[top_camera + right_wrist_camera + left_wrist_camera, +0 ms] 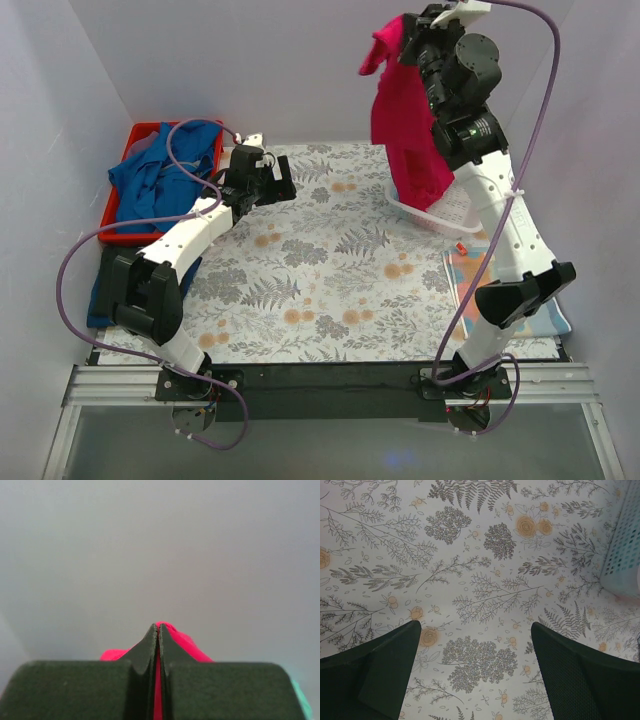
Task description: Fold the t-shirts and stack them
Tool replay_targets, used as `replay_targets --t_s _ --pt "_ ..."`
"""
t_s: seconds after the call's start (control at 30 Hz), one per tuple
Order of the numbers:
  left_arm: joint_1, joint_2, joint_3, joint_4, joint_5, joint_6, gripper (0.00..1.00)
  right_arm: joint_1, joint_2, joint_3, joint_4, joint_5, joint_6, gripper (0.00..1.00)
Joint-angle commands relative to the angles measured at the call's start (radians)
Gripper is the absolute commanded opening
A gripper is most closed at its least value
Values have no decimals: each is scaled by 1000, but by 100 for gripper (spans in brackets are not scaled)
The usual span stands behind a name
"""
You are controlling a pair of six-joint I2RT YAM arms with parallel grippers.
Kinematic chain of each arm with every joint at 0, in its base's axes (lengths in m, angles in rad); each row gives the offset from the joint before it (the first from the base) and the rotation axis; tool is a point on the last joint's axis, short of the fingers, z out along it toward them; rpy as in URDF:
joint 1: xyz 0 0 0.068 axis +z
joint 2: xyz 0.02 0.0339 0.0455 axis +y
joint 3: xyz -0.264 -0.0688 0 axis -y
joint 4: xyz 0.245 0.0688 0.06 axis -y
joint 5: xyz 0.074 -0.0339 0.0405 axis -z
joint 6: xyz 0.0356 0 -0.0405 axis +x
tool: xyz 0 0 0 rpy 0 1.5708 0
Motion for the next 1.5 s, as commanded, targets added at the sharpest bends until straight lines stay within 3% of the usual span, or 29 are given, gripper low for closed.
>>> replay_targets --t_s 0.0,0.17,0.53,0.7,0.8,0.83,0.87,0.97,1.0,1.1,1.2,1.47 --pt "4 -66 -13 8 -22 -6 91 63 -114 -3 231 -327 -40 1" --pt "5 -78 -17 8 -94 -18 90 109 -148 -56 259 -470 3 1" --pt "10 -124 -16 -72 -579 -147 89 133 -128 -322 299 -828 210 1" --pt "12 -132 -10 -76 -596 -144 89 136 -72 -542 332 -1076 261 1" --pt "13 -116 -7 -73 -556 -128 89 130 -35 -622 310 -1119 238 3" --pt "13 -118 -8 -72 -546 -130 89 129 -27 -665 294 -1094 223 8" --pt "13 -116 -13 -64 -530 -122 89 125 -27 -685 261 -1062 204 33" --pt "13 -113 -25 -44 -478 -102 89 119 -38 -742 184 -840 118 54" --pt "13 -109 -28 -38 -443 -87 89 111 -35 -742 164 -695 97 54" --pt "13 -87 -27 -32 -374 -70 88 87 -6 -709 90 -448 97 54" --pt "13 -55 -24 -33 -331 -59 88 58 59 -643 43 -280 103 48" --pt "12 5 -43 -23 -118 -21 81 -21 327 -403 -195 -230 193 19"
